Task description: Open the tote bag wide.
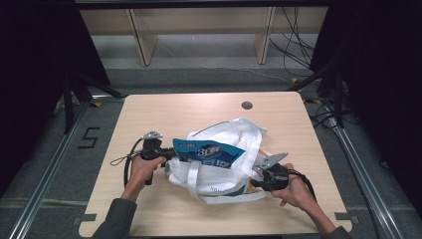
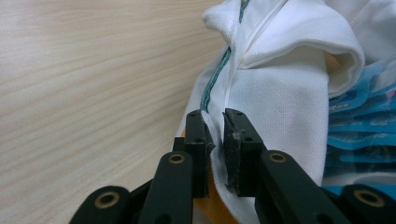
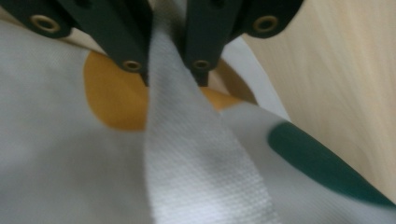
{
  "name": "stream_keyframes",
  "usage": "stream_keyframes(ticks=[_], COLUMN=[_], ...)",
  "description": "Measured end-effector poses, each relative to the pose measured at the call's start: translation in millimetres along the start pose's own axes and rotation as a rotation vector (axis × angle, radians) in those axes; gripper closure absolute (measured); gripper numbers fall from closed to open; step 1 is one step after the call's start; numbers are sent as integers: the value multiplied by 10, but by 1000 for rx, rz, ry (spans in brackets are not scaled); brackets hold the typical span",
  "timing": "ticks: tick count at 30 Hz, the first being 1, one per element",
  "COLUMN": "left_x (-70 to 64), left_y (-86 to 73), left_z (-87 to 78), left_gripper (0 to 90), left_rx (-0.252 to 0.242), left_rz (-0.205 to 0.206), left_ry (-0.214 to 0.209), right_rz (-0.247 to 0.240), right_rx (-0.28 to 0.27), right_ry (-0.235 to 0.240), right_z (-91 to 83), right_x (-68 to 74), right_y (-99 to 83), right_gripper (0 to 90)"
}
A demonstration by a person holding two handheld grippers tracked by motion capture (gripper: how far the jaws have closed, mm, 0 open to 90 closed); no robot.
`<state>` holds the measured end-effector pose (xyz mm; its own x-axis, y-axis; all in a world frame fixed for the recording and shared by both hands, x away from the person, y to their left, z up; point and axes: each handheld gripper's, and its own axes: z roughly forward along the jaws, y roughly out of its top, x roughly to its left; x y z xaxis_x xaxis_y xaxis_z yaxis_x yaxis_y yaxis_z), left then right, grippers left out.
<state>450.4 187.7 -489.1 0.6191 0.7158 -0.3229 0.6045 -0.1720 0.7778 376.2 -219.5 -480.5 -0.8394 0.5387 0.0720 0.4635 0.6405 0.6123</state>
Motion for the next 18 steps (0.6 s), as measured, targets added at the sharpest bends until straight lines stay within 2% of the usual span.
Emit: stream_keyframes(ticks=[1, 3, 4, 5, 6, 8, 10, 11, 12, 13, 15, 17, 18], left_x=[-3, -9, -14, -20, -31, -49, -56, -54, -54, -52, -45, -48, -53], left_y=[3, 8, 19, 27, 33, 41, 48, 42, 42, 43, 49, 53, 60], left_z=[-5, -17, -21, -28, -32, -43, -41, -35, -35, -35, -33, -28, -33], left_gripper=[797, 801, 801, 801, 801, 802, 800, 799, 798, 798, 795, 795, 795], left_rx=[-4, -13, -16, -17, -20, -18, -17, -23, -23, -22, -18, -24, -21], left_rz=[-3, -4, -5, 2, 2, 16, 18, 15, 15, 15, 14, 12, 14], left_ry=[2, -2, -5, 0, 5, 12, 18, 20, 20, 19, 20, 25, 26], right_rz=[-4, -5, -13, 2, -14, -36, -27, 17, 17, 12, 71, 121, 146], right_rx=[-32, -72, -110, -133, -161, -221, -270, -305, -305, -336, -371, -378, -352], right_ry=[-12, 17, 30, 38, 45, 28, 7, 14, 14, -24, -27, -59, -62], right_z=[-66, -267, -371, -493, -604, -830, -1010, -1137, -1137, -1169, -1216, -1169, -1130], right_x=[16, 61, 89, 119, 143, 212, 251, 255, 255, 209, 142, 64, 8], right_y=[29, 113, 156, 194, 227, 277, 324, 355, 355, 373, 399, 429, 443], right_gripper=[808, 713, 659, 614, 587, 568, 561, 553, 553, 535, 530, 507, 494])
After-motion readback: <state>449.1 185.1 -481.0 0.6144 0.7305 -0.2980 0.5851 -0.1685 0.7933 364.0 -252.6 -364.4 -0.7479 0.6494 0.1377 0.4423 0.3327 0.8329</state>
